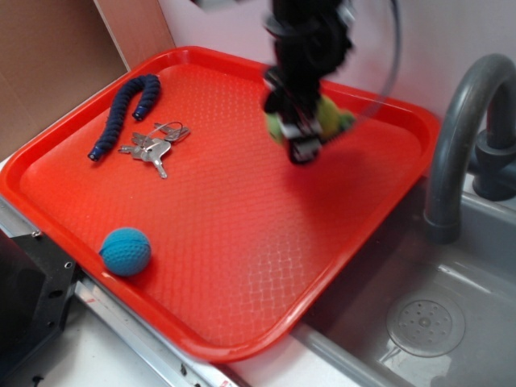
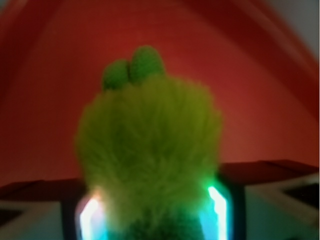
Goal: Grab the green animal.
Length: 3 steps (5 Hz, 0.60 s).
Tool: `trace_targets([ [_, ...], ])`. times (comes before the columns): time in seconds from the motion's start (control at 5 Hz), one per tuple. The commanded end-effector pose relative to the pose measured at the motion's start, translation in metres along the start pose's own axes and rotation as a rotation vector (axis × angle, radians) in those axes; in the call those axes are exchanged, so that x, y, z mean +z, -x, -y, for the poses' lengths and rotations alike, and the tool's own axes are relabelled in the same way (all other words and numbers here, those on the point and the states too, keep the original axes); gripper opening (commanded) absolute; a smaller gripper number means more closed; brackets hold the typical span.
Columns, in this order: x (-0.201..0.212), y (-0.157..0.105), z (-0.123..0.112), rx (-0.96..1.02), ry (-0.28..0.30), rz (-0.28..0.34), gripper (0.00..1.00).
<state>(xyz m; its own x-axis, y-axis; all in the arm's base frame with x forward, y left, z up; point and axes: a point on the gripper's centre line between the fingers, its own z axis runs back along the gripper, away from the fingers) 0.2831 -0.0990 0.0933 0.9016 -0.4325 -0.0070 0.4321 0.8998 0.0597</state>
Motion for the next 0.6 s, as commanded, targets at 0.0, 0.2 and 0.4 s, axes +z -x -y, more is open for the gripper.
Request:
trace_targets([
  [0.0,0.108,0.075,-0.030,0.511,-0.043,0.185,0.00],
  [0.2,0.137,0.104,-0.036,0.678,-0.088,0.216,0.00],
  [0.4,0.134,0.103,-0.044,0.623,-0.045,0.213,0.00],
])
